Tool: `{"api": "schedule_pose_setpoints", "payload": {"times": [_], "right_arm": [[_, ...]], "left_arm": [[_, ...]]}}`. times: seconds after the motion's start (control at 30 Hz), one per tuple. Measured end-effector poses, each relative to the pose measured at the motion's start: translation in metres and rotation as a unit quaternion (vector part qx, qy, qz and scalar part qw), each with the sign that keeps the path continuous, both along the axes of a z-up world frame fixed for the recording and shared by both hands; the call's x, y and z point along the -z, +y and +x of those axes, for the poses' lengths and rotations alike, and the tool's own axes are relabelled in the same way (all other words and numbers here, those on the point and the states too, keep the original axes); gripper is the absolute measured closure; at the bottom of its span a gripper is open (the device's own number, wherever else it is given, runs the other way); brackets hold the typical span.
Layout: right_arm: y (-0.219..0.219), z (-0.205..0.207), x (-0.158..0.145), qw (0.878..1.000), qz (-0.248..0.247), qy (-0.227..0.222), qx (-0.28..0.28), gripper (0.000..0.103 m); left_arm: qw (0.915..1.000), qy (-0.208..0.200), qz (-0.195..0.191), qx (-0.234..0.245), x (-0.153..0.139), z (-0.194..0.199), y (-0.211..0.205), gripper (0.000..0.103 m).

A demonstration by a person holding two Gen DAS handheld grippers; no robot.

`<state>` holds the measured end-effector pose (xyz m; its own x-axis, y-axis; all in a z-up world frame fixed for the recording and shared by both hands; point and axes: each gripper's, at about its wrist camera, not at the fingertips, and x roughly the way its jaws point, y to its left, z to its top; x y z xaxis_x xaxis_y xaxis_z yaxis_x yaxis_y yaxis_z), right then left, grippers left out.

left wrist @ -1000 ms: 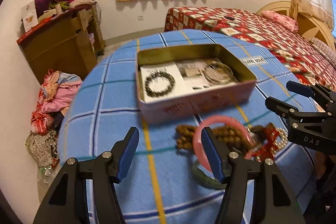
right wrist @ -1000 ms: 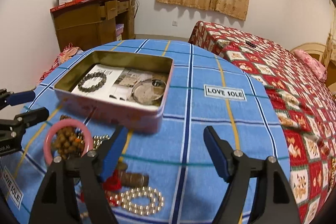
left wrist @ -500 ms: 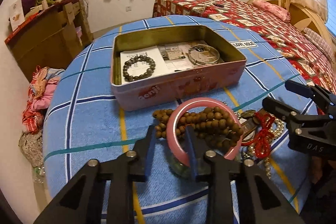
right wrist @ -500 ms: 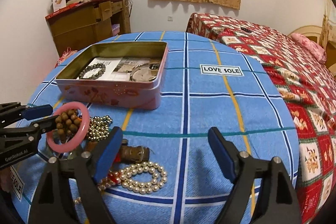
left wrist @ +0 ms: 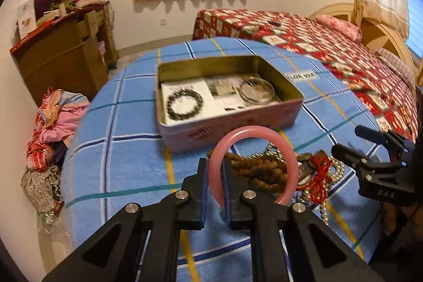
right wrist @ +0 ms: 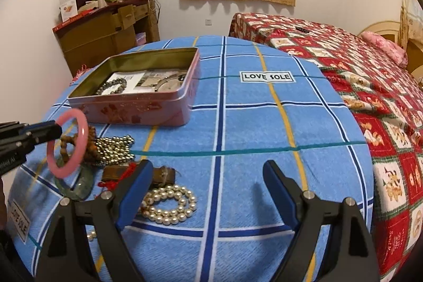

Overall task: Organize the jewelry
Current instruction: 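Close the left tool on the pink bangle, then lower the right tool onto the red cord and close it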

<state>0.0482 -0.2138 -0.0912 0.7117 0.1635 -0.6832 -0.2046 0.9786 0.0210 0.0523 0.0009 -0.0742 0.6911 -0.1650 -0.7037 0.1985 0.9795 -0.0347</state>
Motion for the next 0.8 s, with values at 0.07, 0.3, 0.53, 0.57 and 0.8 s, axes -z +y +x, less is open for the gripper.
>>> {"api": "schedule_pose_setpoints", "payload": {"times": [0.07, 0.3, 0.53, 0.57, 0.8], "right_arm": [[0.007, -0.003, -0.004, 1.0, 0.006, -0.004, -0.014, 0.02], [0.04, -0.012, 0.003, 0.998, -0.021, -0.002, -0.067, 0.031], [0.047, -0.013, 0.011, 0.996, -0.028, 0.012, -0.081, 0.053], [0.048, -0.014, 0.012, 0.996, -0.029, 0.014, -0.084, 0.063], [0.047, -0.021, 0.008, 0.995, -0.009, 0.009, -0.1, 0.095]], "left_arm": [[1.0, -0.005, 0.004, -0.007, -0.003, -0.001, 0.004, 0.094], [0.9997, -0.002, 0.008, -0.022, 0.001, -0.007, 0.008, 0.094], [0.9999, -0.001, 0.003, -0.016, -0.003, -0.014, 0.005, 0.094], [0.9999, -0.003, 0.002, -0.015, -0.005, -0.014, 0.004, 0.094], [0.9997, -0.012, -0.004, -0.021, -0.013, -0.016, 0.009, 0.094]]}}
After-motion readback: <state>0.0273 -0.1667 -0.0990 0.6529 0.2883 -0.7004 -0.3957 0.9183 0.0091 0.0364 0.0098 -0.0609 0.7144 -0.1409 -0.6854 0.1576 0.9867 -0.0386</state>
